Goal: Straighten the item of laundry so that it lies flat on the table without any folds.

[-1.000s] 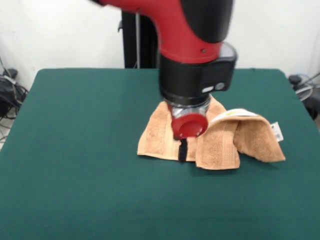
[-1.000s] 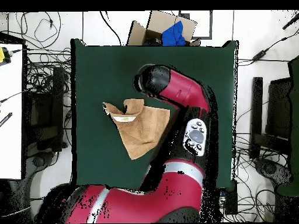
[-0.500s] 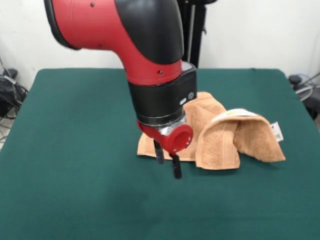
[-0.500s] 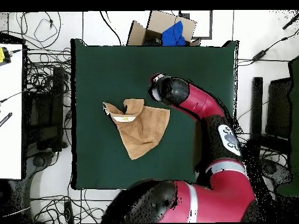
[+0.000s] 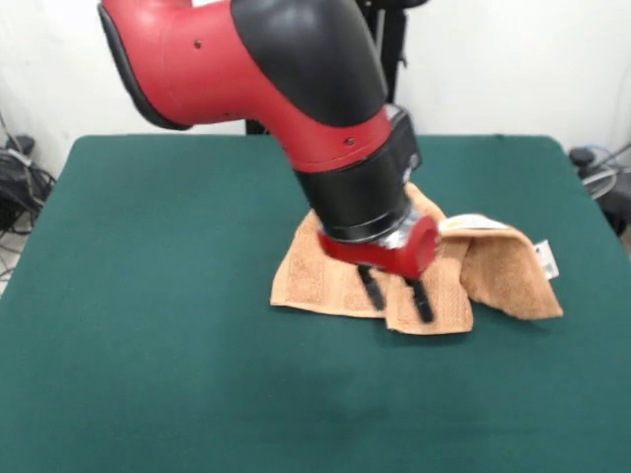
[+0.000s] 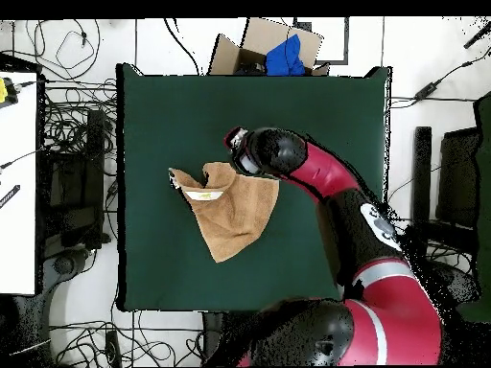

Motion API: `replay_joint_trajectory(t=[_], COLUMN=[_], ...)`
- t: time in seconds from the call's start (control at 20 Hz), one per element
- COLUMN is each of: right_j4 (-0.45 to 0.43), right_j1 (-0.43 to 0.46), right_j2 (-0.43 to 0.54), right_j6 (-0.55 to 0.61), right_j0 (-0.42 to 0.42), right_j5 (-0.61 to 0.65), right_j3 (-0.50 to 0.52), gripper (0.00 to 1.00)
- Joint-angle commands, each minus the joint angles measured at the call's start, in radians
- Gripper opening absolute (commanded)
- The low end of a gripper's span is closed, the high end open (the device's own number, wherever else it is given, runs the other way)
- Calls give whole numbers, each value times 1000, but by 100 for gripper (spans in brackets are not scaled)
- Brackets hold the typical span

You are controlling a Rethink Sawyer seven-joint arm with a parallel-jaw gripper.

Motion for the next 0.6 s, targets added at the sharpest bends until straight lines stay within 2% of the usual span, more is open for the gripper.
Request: replay_joint_trajectory(t=[0.05,0.6], right_j4=[3,-22], right_j1=[-75,-72], right_j2=[207,313], right_j6=[-76,-110], right_j0=[-12,-99], right_j5=[82,120], right_j3=[146,199], gripper=[100,100])
